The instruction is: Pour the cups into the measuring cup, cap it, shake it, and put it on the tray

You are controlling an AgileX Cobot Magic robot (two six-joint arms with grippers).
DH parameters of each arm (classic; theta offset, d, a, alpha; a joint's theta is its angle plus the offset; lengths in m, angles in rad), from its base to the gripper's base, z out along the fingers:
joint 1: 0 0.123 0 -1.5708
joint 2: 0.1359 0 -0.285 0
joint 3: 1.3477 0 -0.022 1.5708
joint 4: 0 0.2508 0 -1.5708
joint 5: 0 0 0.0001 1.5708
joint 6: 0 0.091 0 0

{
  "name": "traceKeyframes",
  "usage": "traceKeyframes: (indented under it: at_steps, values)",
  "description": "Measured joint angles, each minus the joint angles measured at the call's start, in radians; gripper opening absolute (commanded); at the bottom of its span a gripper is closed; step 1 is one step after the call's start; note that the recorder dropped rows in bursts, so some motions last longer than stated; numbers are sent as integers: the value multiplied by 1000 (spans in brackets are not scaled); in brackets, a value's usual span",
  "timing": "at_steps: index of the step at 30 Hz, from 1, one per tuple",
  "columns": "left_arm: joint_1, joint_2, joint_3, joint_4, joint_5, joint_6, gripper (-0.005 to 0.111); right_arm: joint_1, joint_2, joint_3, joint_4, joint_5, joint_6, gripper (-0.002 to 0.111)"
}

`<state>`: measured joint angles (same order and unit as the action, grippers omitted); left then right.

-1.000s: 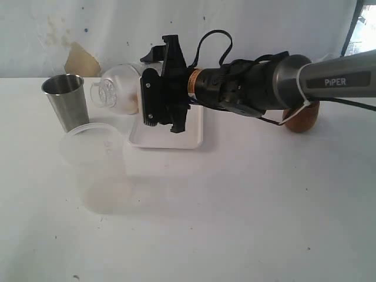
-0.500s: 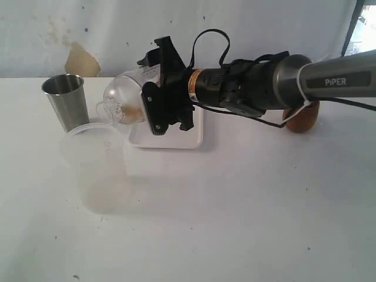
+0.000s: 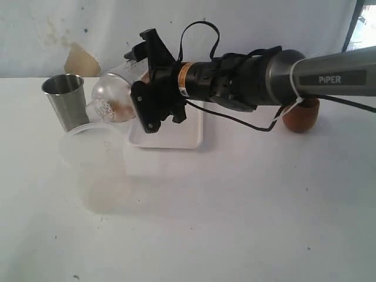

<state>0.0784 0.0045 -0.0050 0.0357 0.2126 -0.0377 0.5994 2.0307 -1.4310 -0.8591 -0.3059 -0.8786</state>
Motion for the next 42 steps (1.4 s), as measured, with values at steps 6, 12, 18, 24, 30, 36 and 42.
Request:
traceKeyframes:
  at_steps: [6, 12, 18, 24, 30, 36, 42]
  values:
    - [0, 0, 0, 0, 0, 0, 0, 9, 0, -13, 0, 22, -75, 0]
    - [0, 0, 0, 0, 0, 0, 0, 9, 0, -13, -6, 46, -133, 0]
    - [0, 0, 0, 0, 0, 0, 0, 9, 0, -13, -7, 46, -172, 0]
    - [0, 0, 0, 0, 0, 0, 0, 34, 0, -48, -7, 58, -198, 0]
    - [0, 0, 0, 0, 0, 0, 0, 45, 0, -60, -7, 63, -254, 0]
    - [0, 0, 0, 0, 0, 0, 0, 52, 0, -60, -7, 73, -306, 0]
    - [0, 0, 0, 0, 0, 0, 0, 53, 0, -62, 4, 72, -362, 0]
